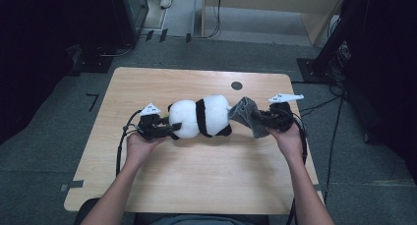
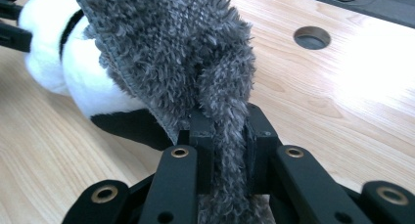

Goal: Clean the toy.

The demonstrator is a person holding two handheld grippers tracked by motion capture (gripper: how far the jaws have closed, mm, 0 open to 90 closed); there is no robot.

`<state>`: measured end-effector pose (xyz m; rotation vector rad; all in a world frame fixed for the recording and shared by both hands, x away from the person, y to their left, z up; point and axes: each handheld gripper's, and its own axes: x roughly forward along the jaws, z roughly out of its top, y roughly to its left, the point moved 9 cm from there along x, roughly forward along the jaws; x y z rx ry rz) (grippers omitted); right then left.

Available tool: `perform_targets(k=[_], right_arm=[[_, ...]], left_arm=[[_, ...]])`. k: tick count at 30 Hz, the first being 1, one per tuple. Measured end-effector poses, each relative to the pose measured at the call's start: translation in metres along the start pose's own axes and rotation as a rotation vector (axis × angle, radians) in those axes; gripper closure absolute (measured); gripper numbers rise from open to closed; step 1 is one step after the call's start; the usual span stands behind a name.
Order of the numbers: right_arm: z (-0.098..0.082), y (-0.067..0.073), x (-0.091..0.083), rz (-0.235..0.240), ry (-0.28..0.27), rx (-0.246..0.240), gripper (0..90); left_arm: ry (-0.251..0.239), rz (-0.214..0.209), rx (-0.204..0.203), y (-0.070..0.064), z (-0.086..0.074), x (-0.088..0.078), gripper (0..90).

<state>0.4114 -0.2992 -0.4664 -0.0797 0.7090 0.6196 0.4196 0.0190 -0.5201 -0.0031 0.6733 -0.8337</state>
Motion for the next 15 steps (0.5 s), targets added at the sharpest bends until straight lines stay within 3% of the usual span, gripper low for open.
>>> perform_targets(k=[7,15], right_arm=[[0.003,-0.011,-0.007,-0.026,-0.033,0.038,78.6],[0.016,-0.010,0.000,-0.052,-0.049,0.042,78.6]], left_arm=[[-0.001,-0.001,-0.004,0.000,0.000,0.000,47.6],[-0.002,-0.007,-0.004,-0.001,0.001,-0.001,47.6]])
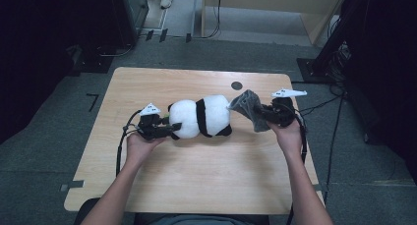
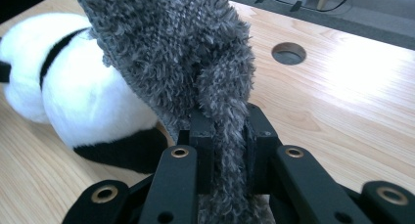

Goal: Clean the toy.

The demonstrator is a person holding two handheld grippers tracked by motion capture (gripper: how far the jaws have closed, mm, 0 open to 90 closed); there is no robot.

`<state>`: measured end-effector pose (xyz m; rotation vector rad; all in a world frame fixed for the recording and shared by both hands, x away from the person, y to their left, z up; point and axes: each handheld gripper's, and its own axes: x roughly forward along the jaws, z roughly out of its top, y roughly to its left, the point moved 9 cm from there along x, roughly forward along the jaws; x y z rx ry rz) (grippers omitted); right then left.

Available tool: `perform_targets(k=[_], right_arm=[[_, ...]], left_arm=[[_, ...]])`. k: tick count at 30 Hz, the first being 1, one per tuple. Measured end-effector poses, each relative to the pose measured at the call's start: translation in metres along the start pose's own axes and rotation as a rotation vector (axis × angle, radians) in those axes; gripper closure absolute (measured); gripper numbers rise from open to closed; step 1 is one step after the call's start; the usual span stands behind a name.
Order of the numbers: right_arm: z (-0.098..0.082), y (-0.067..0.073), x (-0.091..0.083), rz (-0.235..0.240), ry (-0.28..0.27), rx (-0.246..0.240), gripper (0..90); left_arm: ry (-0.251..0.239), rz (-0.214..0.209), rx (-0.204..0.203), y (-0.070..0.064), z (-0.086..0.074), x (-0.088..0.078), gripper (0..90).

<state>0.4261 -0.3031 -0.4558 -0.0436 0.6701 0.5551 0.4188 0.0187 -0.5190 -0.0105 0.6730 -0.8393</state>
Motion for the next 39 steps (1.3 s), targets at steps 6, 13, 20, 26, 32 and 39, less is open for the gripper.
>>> perform_targets(k=[6,13,20,26,32,39], right_arm=[[0.006,0.017,0.021,0.021,0.014,-0.020,78.6],[0.003,0.031,0.045,0.024,0.043,-0.045,78.6],[0.001,0.027,0.050,0.022,0.043,-0.028,78.4],[0.001,0.026,0.053,0.019,0.046,-0.041,78.2],[0.012,0.013,0.047,-0.024,0.008,-0.015,78.2],[0.023,0.024,0.061,-0.016,0.007,-0.019,78.0]], left_arm=[[-0.005,-0.011,-0.015,0.000,0.000,0.000,47.5],[-0.020,-0.033,-0.029,0.003,0.000,-0.003,36.6],[-0.055,0.033,0.021,0.020,0.004,-0.019,37.9],[-0.078,0.066,-0.012,0.039,0.009,-0.023,39.7],[-0.057,0.058,-0.018,0.053,0.011,-0.018,40.6],[-0.055,-0.014,-0.004,0.056,0.014,-0.006,39.8]])
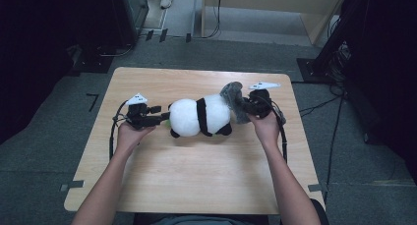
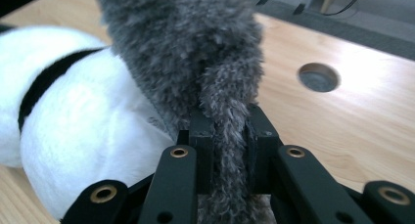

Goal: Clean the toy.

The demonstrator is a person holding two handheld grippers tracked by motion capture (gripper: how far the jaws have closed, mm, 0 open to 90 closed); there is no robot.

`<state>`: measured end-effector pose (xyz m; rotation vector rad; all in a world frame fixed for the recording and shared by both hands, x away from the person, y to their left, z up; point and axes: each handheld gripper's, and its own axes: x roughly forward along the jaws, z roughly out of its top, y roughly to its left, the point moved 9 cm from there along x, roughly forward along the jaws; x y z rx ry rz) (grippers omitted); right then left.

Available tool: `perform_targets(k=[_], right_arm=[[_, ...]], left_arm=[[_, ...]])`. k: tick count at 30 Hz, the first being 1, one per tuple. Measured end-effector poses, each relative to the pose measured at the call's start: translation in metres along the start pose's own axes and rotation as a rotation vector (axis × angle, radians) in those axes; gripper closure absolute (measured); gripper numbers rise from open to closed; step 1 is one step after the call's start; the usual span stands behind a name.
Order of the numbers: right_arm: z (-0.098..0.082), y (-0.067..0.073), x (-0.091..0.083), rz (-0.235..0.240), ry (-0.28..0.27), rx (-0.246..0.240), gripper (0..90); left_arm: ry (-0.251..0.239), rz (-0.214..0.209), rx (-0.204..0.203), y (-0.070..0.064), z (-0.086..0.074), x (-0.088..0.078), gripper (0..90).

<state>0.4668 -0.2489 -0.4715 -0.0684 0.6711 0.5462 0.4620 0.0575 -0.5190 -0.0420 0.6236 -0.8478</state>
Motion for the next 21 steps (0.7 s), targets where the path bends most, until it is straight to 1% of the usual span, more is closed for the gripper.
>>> perform_targets(k=[2,5,7,10,11,14,16,17,19,21], right_arm=[[-0.003,0.005,0.008,0.008,0.019,-0.012,78.1],[-0.004,0.010,0.018,0.026,0.024,-0.011,78.8],[-0.004,0.010,0.021,0.036,0.020,-0.013,79.2],[-0.004,0.009,0.027,0.067,0.029,-0.011,80.1],[-0.004,0.009,0.028,0.076,0.032,-0.012,80.3],[-0.004,0.010,0.034,0.094,0.039,-0.029,81.3],[-0.003,0.011,0.037,0.099,0.029,-0.046,81.5],[-0.003,0.011,0.038,0.098,0.025,-0.046,81.4],[-0.001,0.010,0.042,0.101,0.007,-0.056,81.5],[0.001,0.010,0.046,0.116,0.009,-0.028,81.6]], left_arm=[[0.003,-0.029,-0.010,0.000,-0.002,0.002,39.7],[0.009,-0.053,0.001,-0.001,-0.005,0.004,39.7],[0.004,-0.069,-0.015,-0.002,-0.006,0.005,37.9],[-0.004,-0.069,-0.009,-0.003,-0.006,0.008,36.2],[-0.004,-0.068,-0.003,-0.004,-0.006,0.009,36.1],[-0.005,-0.059,0.038,-0.008,-0.007,0.011,35.7],[-0.005,-0.066,0.063,-0.012,-0.007,0.012,35.2],[-0.001,-0.072,0.075,-0.013,-0.008,0.012,34.1],[0.004,-0.087,0.092,-0.016,-0.010,0.013,26.3],[0.013,-0.109,0.113,-0.020,-0.012,0.015,21.5]])
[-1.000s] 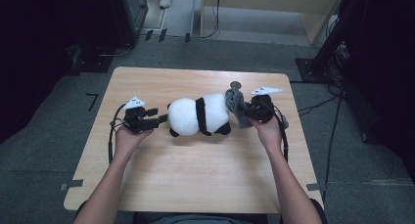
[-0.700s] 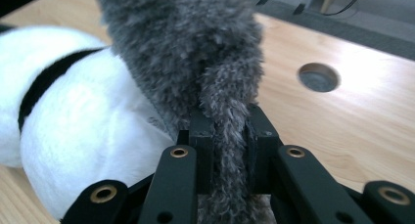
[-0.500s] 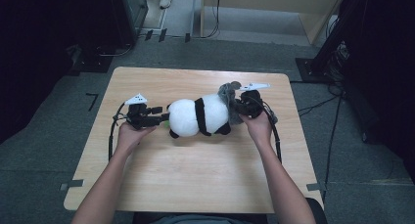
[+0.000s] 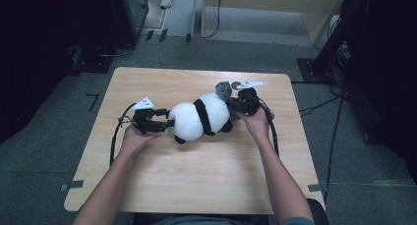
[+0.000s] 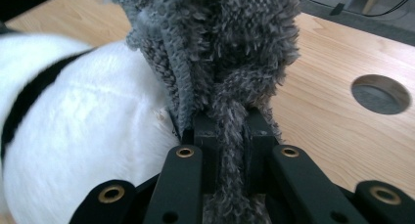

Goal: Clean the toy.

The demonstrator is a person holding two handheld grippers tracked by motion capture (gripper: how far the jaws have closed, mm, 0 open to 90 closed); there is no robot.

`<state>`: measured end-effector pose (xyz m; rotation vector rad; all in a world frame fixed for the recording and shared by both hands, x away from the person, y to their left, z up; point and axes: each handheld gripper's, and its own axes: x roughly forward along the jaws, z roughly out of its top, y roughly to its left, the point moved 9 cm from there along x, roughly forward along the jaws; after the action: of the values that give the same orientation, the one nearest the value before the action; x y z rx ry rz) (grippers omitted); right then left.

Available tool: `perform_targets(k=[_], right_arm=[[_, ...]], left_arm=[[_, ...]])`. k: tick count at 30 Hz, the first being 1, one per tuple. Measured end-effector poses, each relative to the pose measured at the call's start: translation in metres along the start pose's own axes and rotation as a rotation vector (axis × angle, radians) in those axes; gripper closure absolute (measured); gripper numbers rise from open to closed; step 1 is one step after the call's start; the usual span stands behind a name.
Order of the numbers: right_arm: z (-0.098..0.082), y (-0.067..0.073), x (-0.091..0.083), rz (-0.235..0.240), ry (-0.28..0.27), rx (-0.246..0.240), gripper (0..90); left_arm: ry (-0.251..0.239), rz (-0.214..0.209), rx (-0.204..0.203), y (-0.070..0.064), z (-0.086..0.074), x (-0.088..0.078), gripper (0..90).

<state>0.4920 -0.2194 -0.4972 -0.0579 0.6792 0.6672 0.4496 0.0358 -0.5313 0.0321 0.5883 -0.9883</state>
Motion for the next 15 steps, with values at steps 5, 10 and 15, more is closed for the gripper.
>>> perform_targets(k=[5,10,15], right_arm=[[0.007,0.005,0.009,-0.027,0.003,-0.020,82.3],[0.007,0.005,0.010,-0.038,0.007,-0.009,82.4],[0.008,0.007,0.012,-0.043,-0.001,0.015,82.8]], left_arm=[[0.001,-0.053,-0.009,-0.007,-0.003,0.005,13.5],[-0.024,-0.074,-0.005,-0.010,-0.002,0.005,26.1],[-0.028,-0.096,0.001,-0.011,-0.002,0.007,34.4]])
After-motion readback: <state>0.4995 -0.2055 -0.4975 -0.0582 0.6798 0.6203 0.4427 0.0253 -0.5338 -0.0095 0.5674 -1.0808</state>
